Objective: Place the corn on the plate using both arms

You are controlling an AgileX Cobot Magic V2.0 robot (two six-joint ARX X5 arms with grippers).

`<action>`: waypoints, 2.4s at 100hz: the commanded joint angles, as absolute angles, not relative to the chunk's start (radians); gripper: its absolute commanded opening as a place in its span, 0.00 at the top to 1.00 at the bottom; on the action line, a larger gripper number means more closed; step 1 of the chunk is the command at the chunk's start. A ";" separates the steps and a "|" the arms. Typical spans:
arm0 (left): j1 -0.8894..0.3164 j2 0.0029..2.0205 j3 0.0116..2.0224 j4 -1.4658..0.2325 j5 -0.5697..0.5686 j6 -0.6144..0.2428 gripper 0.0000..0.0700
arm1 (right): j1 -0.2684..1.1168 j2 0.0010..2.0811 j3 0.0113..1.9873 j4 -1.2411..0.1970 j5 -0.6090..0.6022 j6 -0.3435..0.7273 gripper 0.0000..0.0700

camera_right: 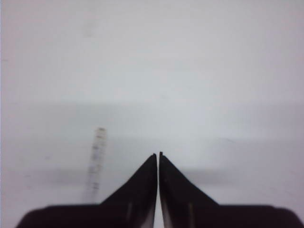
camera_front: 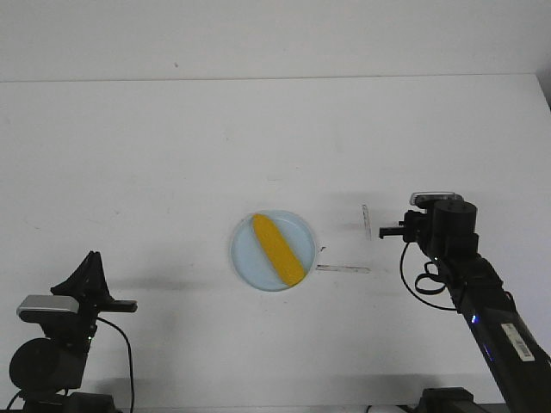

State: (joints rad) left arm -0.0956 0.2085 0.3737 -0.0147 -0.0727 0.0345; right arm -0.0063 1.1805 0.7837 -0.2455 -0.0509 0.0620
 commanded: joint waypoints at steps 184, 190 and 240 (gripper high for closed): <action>-0.095 0.208 0.376 -0.002 -0.071 0.030 1.00 | 0.004 0.210 0.376 -0.028 -0.052 0.062 0.99; -0.095 0.208 0.376 -0.002 -0.071 0.030 1.00 | 0.004 0.210 0.376 -0.029 -0.052 0.062 0.99; -0.093 0.207 0.376 -0.007 -0.072 0.030 1.00 | 0.004 0.210 0.376 -0.028 -0.052 0.062 0.99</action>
State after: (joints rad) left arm -0.0956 0.2085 0.3737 -0.0154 -0.0727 0.0345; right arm 0.0006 0.2123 0.3714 -0.0395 -0.0528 0.0593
